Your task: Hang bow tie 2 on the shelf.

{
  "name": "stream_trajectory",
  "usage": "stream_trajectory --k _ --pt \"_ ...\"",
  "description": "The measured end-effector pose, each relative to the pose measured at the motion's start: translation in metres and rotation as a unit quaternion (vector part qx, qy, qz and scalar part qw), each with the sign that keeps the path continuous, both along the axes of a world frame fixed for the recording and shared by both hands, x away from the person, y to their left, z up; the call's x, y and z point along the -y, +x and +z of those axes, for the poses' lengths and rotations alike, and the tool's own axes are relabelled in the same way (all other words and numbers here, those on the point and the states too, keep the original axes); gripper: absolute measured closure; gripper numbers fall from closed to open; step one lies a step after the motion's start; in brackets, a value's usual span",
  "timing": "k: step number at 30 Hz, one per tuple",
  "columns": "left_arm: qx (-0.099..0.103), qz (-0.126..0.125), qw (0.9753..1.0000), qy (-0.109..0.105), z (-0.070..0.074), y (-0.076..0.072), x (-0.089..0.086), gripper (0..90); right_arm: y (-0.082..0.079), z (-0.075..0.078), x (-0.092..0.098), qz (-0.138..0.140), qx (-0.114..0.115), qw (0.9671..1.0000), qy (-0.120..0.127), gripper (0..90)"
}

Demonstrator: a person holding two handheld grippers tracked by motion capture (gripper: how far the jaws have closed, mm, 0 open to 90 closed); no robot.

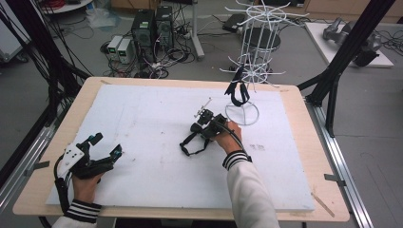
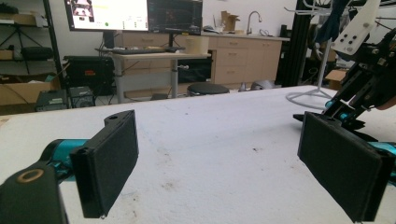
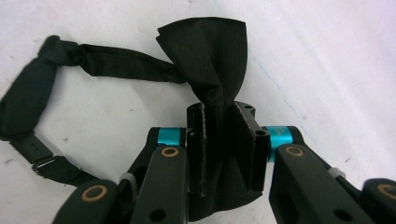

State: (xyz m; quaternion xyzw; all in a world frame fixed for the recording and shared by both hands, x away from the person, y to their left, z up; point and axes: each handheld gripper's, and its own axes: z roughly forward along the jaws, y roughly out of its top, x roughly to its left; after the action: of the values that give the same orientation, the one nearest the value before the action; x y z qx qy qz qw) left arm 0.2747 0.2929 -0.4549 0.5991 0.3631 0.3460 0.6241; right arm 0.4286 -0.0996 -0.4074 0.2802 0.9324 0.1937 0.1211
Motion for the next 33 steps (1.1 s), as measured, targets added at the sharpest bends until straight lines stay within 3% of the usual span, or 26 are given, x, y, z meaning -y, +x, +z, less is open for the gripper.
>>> stream_trajectory --k 19,33 --pt "0.000 0.000 1.0000 0.000 0.000 0.000 0.000 12.8 -0.018 0.028 0.002 0.014 0.043 0.9978 0.049 75.9" --pt "0.001 0.001 1.0000 0.000 0.000 0.000 0.001 12.8 -0.033 0.051 0.017 0.010 0.086 0.9903 0.109 75.9"
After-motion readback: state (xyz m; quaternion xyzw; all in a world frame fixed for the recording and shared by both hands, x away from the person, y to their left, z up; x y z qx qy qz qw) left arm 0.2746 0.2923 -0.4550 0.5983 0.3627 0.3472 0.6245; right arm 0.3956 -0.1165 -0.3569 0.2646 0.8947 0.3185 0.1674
